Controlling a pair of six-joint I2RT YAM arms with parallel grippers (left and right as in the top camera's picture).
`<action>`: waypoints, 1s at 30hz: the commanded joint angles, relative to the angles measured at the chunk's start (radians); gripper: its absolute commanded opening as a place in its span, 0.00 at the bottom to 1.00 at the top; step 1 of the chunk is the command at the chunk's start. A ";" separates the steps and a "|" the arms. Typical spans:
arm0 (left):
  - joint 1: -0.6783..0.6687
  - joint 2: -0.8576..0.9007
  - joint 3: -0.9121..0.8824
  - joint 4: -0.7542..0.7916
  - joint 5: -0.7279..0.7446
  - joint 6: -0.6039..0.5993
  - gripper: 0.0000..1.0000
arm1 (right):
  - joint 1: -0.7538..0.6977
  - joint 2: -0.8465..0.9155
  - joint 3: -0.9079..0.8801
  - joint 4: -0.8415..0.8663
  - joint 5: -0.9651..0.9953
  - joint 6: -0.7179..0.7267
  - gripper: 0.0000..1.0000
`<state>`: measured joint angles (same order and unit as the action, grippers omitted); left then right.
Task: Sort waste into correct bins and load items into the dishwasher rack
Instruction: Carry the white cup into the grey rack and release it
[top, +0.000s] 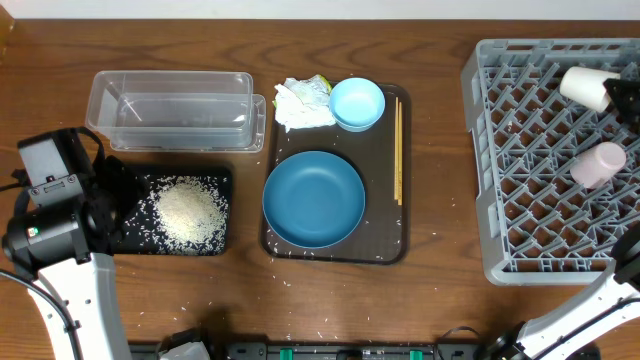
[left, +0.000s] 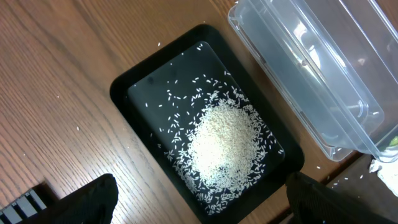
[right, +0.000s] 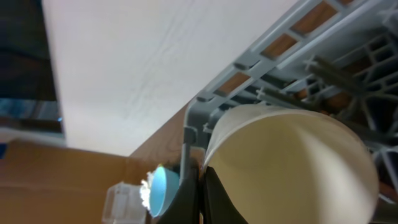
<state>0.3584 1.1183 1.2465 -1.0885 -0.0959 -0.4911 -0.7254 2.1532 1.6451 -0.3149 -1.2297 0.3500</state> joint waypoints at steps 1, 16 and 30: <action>0.005 0.004 0.008 0.000 -0.006 -0.001 0.89 | 0.007 0.010 -0.029 0.022 -0.065 0.020 0.01; 0.005 0.004 0.008 0.000 -0.006 -0.001 0.89 | 0.051 0.037 -0.029 0.166 -0.018 0.121 0.01; 0.005 0.004 0.008 0.000 -0.006 -0.001 0.89 | -0.001 0.069 -0.011 -0.121 0.267 -0.001 0.09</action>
<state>0.3584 1.1187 1.2465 -1.0885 -0.0963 -0.4911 -0.6842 2.2223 1.6272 -0.3908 -1.1999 0.4191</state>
